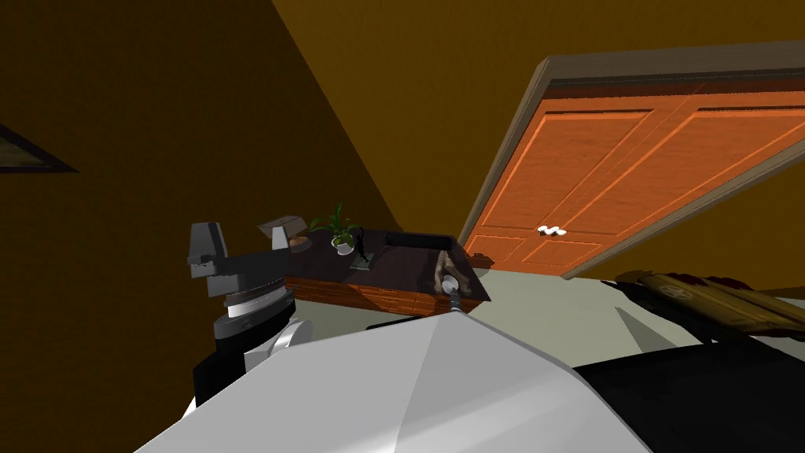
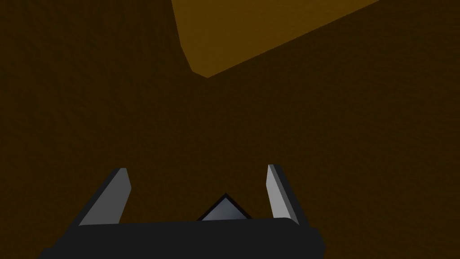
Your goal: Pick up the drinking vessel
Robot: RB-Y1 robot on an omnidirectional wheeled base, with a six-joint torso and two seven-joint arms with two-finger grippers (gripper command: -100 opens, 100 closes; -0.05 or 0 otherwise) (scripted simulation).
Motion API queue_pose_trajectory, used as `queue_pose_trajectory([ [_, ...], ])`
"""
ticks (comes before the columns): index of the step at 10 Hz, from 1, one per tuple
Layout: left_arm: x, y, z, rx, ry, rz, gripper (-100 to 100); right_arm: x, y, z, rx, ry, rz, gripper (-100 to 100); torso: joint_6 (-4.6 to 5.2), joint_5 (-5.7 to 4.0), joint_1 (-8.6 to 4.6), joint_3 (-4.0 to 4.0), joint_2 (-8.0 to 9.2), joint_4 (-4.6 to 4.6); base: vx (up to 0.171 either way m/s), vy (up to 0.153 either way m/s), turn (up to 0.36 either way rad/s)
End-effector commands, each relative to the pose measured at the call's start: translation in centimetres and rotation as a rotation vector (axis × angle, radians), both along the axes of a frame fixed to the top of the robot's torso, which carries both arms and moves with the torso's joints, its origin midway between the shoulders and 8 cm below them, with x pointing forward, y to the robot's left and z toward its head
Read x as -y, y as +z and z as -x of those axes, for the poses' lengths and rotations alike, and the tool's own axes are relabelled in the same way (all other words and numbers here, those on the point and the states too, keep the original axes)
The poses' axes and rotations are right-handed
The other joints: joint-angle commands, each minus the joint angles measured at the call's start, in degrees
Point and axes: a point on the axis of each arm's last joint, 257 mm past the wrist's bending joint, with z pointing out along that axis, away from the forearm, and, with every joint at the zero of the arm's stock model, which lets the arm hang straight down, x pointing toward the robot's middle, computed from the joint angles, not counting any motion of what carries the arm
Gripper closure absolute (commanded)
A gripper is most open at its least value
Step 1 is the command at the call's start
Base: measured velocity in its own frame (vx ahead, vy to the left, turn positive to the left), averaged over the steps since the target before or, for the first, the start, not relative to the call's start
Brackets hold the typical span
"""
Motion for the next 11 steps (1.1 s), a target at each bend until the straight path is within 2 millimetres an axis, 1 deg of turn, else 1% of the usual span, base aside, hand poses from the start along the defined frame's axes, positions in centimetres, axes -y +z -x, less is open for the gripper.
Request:
queue_pose_trajectory([
  [1, 0.0, 0.0, 0.0, 0.0, 0.0, 0.0, 0, -1.3, -0.1, -0.4, -0.001, 0.015, -0.012, 100, 0.0, 0.0, 0.0, 0.0, 0.0, 0.0, 0.029, -0.015, -0.188],
  [3, 0.0, 0.0, 0.0, 0.0, 0.0, 0.0, 0, -1.4, 0.4, -0.8, 0.006, 0.035, 0.006, 100, 0.0, 0.0, 0.02, -0.03, -0.05, 0.0, 0.015, -0.006, -0.047],
  [4, 0.0, 0.0, 0.0, 0.0, 0.0, 0.0, 0, -2.3, 0.2, -0.9, 0.002, 0.038, -0.007, 100, -0.04, 0.01, 0.04, -0.01, -0.03, 0.01, 0.021, -0.014, -0.179],
  [6, 0.0, 0.0, 0.0, 0.0, 0.0, 0.0, 0, -2.5, 0.6, -1.3, 0.008, 0.061, 0.013, 100, -0.03, 0.0, 0.03, -0.03, -0.06, 0.0, 0.014, -0.008, -0.053],
  [7, 0.0, 0.0, 0.0, 0.0, 0.0, 0.0, 0, -3.3, 0.5, -1.4, 0.004, 0.064, 0.004, 100, -0.07, 0.01, 0.06, -0.02, -0.05, 0.01, 0.02, -0.015, -0.171],
  [8, 0.0, 0.0, 0.0, 0.0, 0.0, 0.0, 0, -3.4, 0.9, -1.7, 0.009, 0.08, 0.021, 100, 0.02, 0.02, 0.04, -0.03, -0.05, -0.01, 0.021, -0.01, -0.123],
  [9, 0.0, 0.0, 0.0, 0.0, 0.0, 0.0, 0, -4.2, 0.7, -1.6, 0.002, 0.081, 0.009, 100, -0.03, 0.02, 0.04, -0.03, -0.06, 0.0, 0.034, -0.018, -0.202],
  [10, 0.0, 0.0, 0.0, 0.0, 0.0, 0.0, 0, -4.0, 1.1, -1.9, 0.008, 0.091, 0.029, 100, 0.02, 0.01, 0.02, -0.06, -0.09, -0.02, 0.024, -0.011, -0.087],
  [11, 0.0, 0.0, 0.0, 0.0, 0.0, 0.0, 0, -4.2, 1.3, -2.1, 0.01, 0.107, 0.04, 100, -0.04, 0.02, 0.03, -0.04, -0.08, 0.0, 0.005, -0.007, 0.027],
])
